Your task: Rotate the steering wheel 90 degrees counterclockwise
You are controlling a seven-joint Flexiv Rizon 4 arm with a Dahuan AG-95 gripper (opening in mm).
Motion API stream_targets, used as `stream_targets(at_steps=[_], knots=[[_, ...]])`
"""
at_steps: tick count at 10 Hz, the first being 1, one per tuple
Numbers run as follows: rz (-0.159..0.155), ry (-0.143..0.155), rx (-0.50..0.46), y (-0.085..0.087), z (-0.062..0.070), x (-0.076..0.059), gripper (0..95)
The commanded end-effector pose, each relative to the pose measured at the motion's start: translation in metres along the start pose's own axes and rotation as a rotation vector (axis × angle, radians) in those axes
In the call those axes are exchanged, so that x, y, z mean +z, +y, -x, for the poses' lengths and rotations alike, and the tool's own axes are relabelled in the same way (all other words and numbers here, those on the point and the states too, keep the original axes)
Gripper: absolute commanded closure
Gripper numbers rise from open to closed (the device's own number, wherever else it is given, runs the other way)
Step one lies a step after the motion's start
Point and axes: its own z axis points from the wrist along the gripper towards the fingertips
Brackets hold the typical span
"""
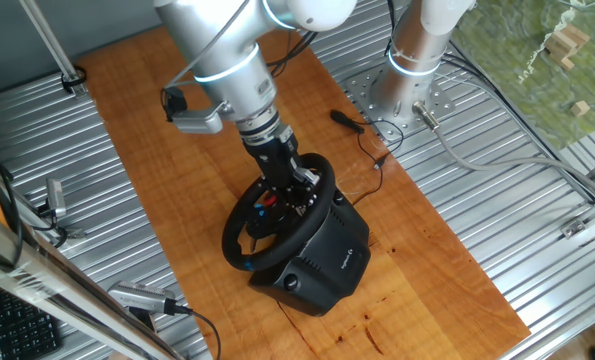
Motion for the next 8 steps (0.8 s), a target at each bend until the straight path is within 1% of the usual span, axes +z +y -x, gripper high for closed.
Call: stream_targets(at_steps=[1,6,8], knots=[[0.004,0.005,-0.003,0.0009,0.0003,-0.0001,95.0],[0.010,0.017,-0.007,0.0009,0.0010,-0.0009,95.0],[0.007,0.022,-0.007,0.0023,0.0008,-0.0025,95.0]])
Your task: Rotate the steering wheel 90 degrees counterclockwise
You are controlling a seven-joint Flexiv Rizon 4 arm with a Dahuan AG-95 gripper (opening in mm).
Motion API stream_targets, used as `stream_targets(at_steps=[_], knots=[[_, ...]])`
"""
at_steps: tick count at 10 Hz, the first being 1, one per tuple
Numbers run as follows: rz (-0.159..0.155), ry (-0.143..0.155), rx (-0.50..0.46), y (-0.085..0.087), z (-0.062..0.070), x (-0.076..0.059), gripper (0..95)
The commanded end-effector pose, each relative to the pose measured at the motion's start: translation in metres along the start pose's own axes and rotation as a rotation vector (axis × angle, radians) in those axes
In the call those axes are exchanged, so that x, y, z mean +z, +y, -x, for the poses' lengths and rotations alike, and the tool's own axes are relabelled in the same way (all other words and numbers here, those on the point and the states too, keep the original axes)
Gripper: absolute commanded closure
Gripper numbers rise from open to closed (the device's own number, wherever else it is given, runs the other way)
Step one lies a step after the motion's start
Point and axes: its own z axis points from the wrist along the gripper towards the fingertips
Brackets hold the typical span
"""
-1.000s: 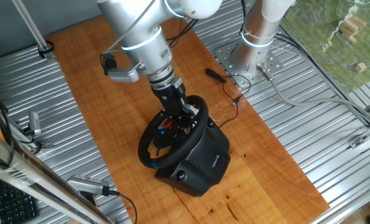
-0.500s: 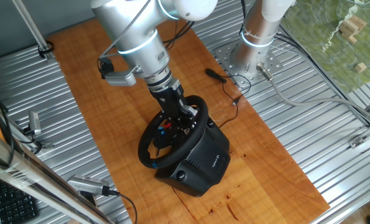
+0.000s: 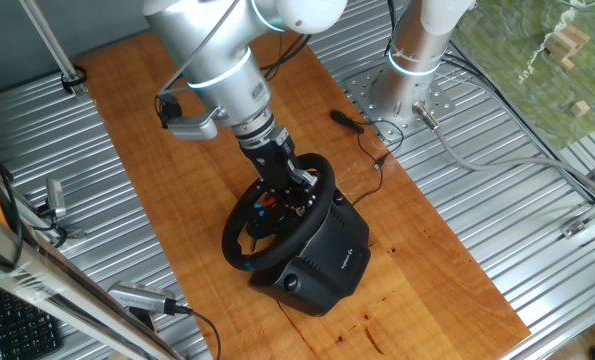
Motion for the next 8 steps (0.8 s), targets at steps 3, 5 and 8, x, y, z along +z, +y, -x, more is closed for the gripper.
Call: stream_targets(at_steps=[3,5,8], knots=[[-0.003,0.005,-0.006,0.0015,-0.0005,-0.0010,95.0],[-0.003,0.006,-0.008,0.0028,-0.0007,-0.0023,95.0],[-0.009,0.011,-0.014,0.0035,-0.0007,-0.0031,95.0]])
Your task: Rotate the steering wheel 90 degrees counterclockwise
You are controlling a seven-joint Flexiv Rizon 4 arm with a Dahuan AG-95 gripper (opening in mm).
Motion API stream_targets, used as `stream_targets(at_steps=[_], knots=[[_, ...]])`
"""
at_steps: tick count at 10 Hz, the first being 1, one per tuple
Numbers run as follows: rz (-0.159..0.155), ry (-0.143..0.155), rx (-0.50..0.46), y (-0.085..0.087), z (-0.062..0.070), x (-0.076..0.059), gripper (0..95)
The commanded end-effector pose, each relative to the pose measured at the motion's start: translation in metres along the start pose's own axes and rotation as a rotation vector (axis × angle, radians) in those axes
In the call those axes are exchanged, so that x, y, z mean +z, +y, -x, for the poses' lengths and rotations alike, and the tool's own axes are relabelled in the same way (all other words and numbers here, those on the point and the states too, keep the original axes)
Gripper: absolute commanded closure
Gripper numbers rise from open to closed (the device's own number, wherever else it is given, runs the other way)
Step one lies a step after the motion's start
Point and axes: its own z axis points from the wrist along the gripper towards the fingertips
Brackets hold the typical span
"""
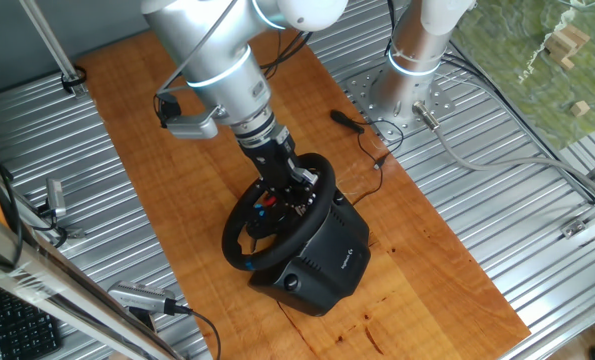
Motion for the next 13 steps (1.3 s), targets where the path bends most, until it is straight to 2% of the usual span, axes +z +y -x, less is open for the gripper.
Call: stream_targets(at_steps=[1,13], knots=[[0.001,0.002,-0.005,0.0016,0.0002,-0.0001,95.0],[-0.002,0.005,-0.032,0.0087,-0.0063,0.0007,95.0]])
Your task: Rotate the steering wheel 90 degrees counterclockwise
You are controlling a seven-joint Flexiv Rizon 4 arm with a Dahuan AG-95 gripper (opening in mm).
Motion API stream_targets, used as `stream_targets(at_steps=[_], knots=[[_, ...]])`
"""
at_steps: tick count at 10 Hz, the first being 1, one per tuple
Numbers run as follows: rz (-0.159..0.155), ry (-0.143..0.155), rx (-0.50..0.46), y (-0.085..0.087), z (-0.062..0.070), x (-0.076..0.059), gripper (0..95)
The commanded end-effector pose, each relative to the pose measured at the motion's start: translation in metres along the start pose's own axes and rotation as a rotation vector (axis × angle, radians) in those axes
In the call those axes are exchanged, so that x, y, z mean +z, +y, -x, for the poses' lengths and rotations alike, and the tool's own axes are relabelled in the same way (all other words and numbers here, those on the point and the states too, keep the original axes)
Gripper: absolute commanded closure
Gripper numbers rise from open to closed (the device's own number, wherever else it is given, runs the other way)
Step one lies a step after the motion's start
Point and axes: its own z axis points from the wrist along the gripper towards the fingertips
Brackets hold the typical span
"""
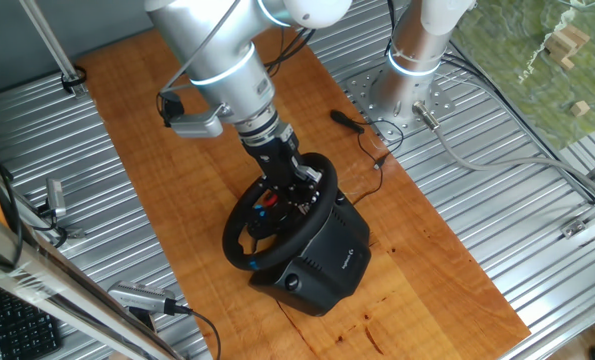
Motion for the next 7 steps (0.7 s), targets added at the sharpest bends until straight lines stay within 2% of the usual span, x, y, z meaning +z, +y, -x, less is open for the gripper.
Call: stream_targets(at_steps=[1,3,7], knots=[[-0.002,0.002,-0.007,0.0018,-0.0009,0.0008,95.0],[-0.010,0.008,-0.015,0.0018,-0.0009,0.0009,95.0],[-0.007,0.006,-0.032,-0.0015,-0.0006,0.0042,95.0]])
